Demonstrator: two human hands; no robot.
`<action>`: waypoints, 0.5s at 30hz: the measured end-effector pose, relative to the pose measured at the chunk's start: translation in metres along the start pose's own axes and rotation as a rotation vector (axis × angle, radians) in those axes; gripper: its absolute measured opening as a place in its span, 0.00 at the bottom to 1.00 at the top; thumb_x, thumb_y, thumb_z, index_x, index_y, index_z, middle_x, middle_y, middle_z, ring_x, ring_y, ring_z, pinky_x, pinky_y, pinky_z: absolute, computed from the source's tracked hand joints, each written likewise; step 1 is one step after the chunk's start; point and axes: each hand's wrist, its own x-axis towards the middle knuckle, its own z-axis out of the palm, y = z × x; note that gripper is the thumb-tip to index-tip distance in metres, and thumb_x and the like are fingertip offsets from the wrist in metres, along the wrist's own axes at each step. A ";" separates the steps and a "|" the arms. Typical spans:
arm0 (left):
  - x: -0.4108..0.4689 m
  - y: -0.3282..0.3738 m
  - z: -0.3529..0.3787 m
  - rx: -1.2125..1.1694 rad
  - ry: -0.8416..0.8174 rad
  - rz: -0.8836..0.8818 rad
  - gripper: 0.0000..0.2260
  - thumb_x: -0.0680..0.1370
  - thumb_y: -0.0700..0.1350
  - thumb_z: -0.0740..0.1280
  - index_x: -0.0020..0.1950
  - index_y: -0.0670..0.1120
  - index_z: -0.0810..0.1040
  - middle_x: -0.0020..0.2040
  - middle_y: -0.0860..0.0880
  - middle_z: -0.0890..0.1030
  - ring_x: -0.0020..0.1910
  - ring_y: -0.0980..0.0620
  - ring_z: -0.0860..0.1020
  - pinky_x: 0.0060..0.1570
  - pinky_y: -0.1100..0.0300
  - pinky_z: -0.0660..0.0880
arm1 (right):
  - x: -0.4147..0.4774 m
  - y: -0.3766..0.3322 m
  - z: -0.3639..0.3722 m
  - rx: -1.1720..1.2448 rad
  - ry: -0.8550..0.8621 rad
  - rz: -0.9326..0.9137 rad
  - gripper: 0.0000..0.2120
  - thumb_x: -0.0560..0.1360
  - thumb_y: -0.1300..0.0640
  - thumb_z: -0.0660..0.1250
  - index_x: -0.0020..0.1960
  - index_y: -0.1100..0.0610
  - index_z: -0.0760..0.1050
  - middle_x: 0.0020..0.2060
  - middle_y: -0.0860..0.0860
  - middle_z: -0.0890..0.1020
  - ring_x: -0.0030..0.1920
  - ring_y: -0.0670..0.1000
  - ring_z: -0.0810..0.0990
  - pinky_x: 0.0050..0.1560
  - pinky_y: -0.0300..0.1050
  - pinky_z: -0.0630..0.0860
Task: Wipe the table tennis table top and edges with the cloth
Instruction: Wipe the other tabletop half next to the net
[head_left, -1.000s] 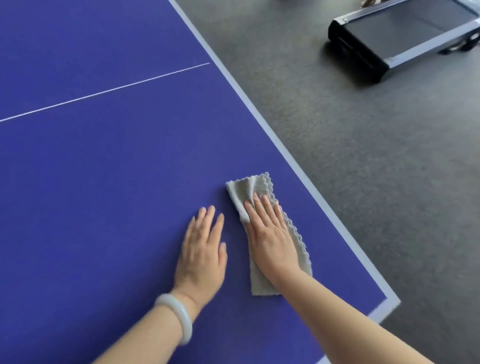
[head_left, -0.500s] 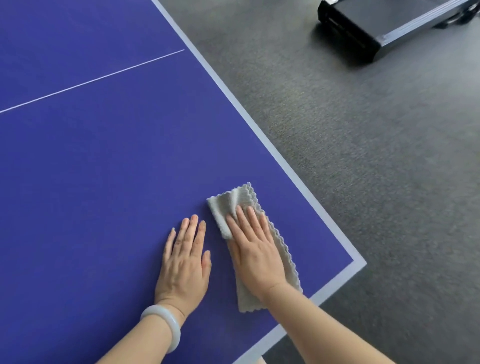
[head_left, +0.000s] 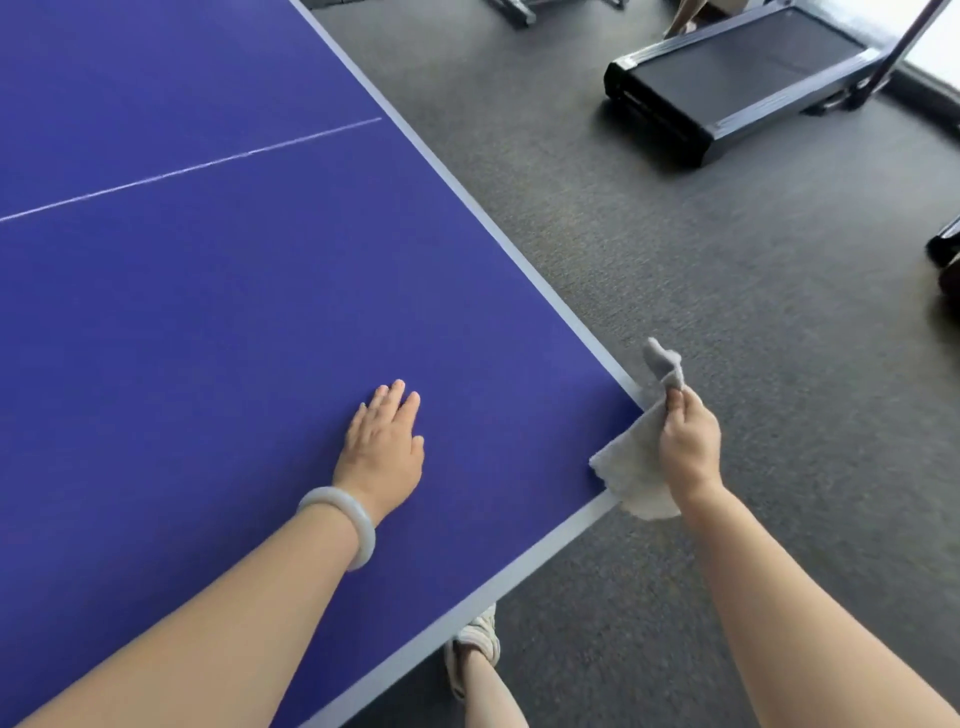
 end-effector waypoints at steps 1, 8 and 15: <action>-0.008 0.003 -0.006 -0.031 -0.036 -0.024 0.23 0.84 0.47 0.54 0.80 0.45 0.58 0.81 0.47 0.52 0.80 0.49 0.49 0.78 0.53 0.46 | -0.014 -0.012 0.001 0.072 -0.025 -0.033 0.14 0.86 0.53 0.56 0.58 0.52 0.80 0.53 0.52 0.83 0.57 0.55 0.79 0.57 0.46 0.70; -0.131 0.020 -0.046 -0.578 0.062 -0.142 0.13 0.84 0.45 0.59 0.66 0.45 0.77 0.66 0.48 0.76 0.65 0.48 0.74 0.61 0.60 0.68 | -0.183 -0.089 -0.010 0.422 -0.466 -0.099 0.12 0.81 0.50 0.60 0.54 0.52 0.81 0.49 0.54 0.85 0.47 0.49 0.82 0.49 0.43 0.77; -0.224 0.040 -0.083 -1.424 0.113 -0.364 0.15 0.83 0.52 0.59 0.52 0.47 0.83 0.49 0.50 0.85 0.53 0.49 0.81 0.55 0.62 0.76 | -0.318 -0.124 0.022 0.389 -0.728 -0.237 0.20 0.81 0.53 0.58 0.73 0.51 0.69 0.74 0.44 0.69 0.77 0.44 0.60 0.77 0.43 0.56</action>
